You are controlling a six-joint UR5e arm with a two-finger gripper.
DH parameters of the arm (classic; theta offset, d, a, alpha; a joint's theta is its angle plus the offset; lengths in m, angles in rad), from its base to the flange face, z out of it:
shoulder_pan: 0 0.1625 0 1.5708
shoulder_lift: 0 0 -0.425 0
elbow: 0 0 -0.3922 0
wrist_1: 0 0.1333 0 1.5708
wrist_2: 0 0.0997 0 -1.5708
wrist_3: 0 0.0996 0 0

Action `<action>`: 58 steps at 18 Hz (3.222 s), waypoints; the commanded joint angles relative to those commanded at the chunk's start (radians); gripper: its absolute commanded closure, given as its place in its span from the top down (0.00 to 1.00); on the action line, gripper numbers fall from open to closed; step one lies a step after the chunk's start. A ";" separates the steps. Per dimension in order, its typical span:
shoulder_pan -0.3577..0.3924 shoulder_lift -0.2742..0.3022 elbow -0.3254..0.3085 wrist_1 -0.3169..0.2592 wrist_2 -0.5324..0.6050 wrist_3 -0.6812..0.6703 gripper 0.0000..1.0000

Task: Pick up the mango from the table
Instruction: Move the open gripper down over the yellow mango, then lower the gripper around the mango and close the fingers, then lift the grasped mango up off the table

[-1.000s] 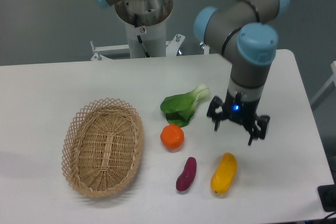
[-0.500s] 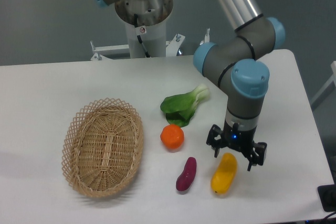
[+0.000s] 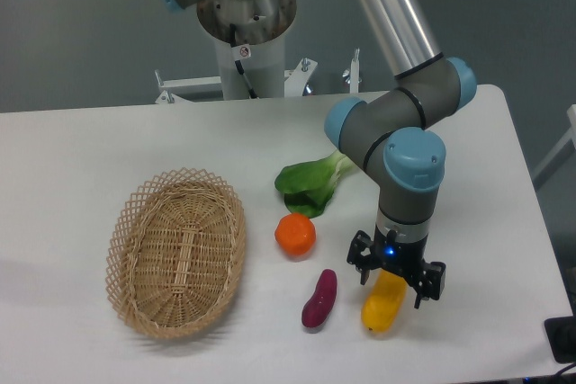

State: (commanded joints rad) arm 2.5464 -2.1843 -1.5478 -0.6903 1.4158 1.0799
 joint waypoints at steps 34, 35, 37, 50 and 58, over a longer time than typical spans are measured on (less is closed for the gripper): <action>-0.023 -0.026 0.012 0.032 0.052 -0.005 0.48; -0.023 -0.015 0.012 0.032 0.054 -0.005 0.48; -0.023 0.014 0.012 0.031 0.048 -0.011 0.48; -0.040 0.350 -0.158 0.018 -0.187 -0.250 0.48; -0.038 0.377 -0.190 0.018 -0.189 -0.250 0.47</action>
State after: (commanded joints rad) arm 2.5081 -1.8070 -1.7380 -0.6719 1.2272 0.8299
